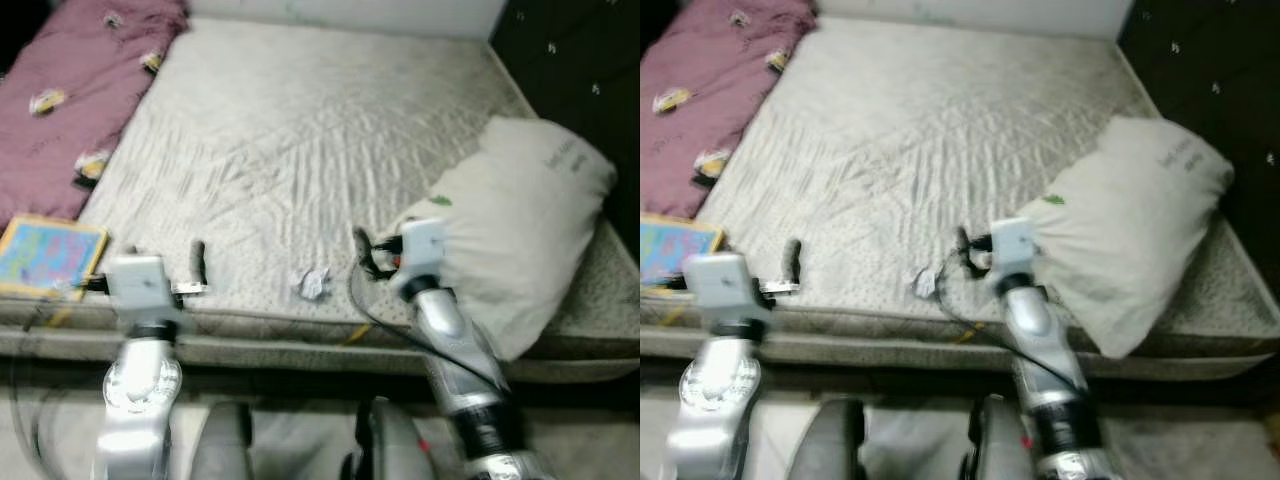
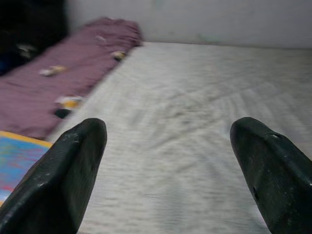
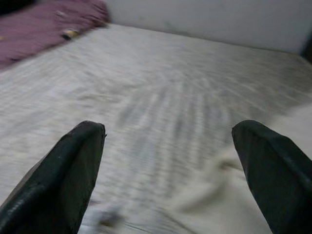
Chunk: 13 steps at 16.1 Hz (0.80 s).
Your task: Clean up the room
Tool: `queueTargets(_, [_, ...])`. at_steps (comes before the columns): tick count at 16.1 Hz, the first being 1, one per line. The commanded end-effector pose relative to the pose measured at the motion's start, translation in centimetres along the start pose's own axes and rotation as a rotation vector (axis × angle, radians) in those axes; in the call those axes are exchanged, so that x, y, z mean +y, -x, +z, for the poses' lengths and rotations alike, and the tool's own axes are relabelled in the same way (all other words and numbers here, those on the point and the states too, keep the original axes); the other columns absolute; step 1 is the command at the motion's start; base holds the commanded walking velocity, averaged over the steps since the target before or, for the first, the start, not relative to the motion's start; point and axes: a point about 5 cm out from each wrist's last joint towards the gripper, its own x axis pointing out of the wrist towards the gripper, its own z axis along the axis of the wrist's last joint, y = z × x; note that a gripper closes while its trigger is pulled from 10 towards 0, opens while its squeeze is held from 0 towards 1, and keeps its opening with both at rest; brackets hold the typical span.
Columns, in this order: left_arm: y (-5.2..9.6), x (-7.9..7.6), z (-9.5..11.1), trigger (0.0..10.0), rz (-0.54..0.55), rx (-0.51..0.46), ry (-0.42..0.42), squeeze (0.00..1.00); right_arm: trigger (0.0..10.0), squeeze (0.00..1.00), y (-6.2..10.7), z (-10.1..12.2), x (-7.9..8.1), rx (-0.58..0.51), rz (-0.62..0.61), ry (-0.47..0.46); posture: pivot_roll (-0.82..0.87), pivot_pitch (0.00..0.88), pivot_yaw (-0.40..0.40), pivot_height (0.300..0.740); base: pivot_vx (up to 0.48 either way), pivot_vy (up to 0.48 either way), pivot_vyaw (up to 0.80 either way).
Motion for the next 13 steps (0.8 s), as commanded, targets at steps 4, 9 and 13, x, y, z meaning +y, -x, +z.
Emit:
queueTargets(4, [0.13,0.8,-0.11,10.0,0.028,0.011,-0.02,0.0,10.0,0.0,-0.15,-0.1,0.47,0.005,0.022,-0.012,0.08,0.064,-0.062,0.609,0.0,0.0,0.0])
queueTargets(9, [0.03,0.88,-0.08,10.0,0.058,0.011,-0.03,0.0,10.0,0.0,-0.18,-0.19,0.56,0.009,0.025,-0.018,0.08,0.067,-0.058,0.549,0.0,0.0,0.0])
queueTargets(13, [-0.2,1.09,-0.08,10.0,0.08,0.019,-0.019,0.0,10.0,0.0,-0.27,-0.23,0.74,0.012,0.039,-0.024,0.08,0.071,-0.058,0.534,0.0,0.0,0.0])
